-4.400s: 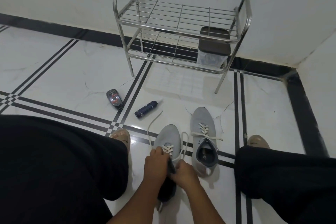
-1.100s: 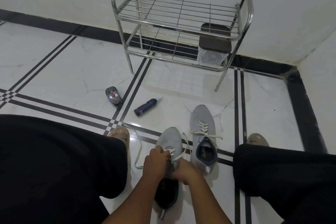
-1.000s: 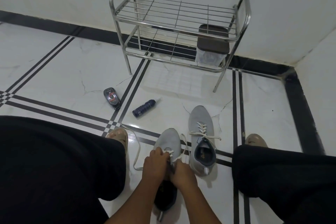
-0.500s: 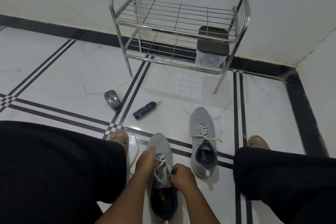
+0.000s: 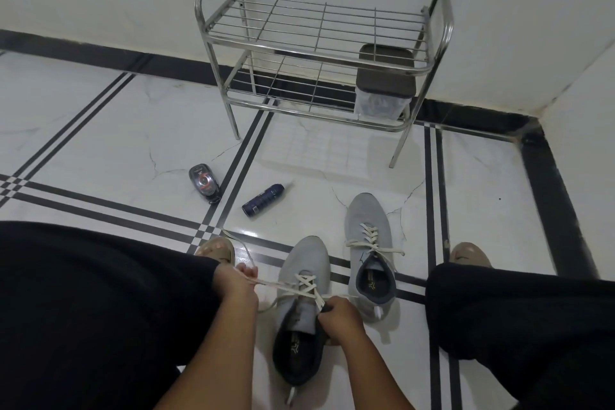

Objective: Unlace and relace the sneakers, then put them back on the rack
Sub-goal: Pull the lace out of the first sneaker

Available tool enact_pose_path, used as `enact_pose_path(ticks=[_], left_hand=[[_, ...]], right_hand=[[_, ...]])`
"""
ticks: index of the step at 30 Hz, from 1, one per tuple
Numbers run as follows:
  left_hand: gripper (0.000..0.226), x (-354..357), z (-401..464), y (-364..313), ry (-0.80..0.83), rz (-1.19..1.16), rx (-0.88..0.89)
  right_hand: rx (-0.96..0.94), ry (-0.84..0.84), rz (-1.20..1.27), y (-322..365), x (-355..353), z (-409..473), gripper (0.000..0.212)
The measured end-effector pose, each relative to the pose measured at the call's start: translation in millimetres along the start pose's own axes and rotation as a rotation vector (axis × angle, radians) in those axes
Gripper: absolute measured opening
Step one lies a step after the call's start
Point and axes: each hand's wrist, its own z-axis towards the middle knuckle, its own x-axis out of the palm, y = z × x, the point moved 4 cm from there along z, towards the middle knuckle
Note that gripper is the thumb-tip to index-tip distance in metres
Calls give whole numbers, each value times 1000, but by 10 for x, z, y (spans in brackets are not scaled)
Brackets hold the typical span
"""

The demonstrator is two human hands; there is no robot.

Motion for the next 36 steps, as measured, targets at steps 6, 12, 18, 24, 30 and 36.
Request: enact_pose_path(ticks=[6, 12, 18, 24, 30, 36], left_hand=[[29, 254, -312, 575, 616, 1594, 679], [20, 186, -289, 768, 508, 1763, 818], [41, -107, 166, 216, -75, 774, 81], [50, 10, -340, 316, -34, 1587, 847], [23, -75, -376, 681, 409, 1800, 720], [20, -152, -283, 565, 292, 1643, 596]], right_hand=[[-43, 18, -16, 35, 68, 32, 22], [-45, 20, -43, 5, 77, 29, 23], [54, 55, -100, -39, -40, 119, 25], [-179, -215, -210, 365, -253, 223, 24], [-271, -37, -441, 390, -15, 265, 29], [-142, 4, -210, 312, 143, 244, 50]])
